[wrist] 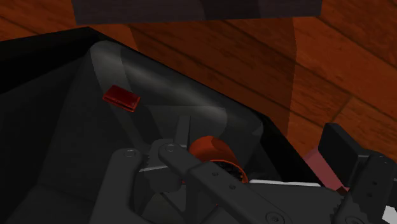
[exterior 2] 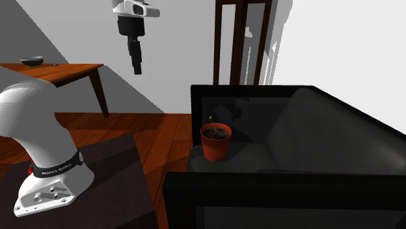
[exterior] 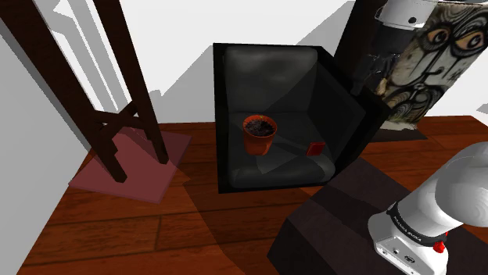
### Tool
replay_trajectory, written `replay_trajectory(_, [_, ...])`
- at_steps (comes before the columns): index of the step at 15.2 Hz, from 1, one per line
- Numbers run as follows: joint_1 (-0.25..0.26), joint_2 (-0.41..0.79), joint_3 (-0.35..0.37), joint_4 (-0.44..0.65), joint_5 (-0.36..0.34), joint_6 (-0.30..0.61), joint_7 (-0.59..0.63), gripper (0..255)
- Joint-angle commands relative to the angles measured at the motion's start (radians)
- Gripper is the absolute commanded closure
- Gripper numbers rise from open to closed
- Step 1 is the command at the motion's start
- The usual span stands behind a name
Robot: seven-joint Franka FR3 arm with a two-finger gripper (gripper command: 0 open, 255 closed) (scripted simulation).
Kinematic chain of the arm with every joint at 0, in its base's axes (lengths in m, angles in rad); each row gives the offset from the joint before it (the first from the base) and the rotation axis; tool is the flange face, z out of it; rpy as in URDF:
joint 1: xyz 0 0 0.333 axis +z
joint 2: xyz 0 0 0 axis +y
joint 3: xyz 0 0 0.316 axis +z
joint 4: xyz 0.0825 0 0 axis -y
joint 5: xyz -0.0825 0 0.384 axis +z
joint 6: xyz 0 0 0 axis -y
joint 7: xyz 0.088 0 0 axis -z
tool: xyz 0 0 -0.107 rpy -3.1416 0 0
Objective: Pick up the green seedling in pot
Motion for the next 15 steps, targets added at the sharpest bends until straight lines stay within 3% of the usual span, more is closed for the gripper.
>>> replay_trajectory(1, [0.000,0.000,0.000,0.000,0.000,0.000,0.000,0])
replay_trajectory(8, [0.009,0.248,0.034,0.027,0.009,0.206,0.030,0])
replay_trajectory(15, [0.013,0.522,0.061,0.122,0.002,0.369,0.065,0])
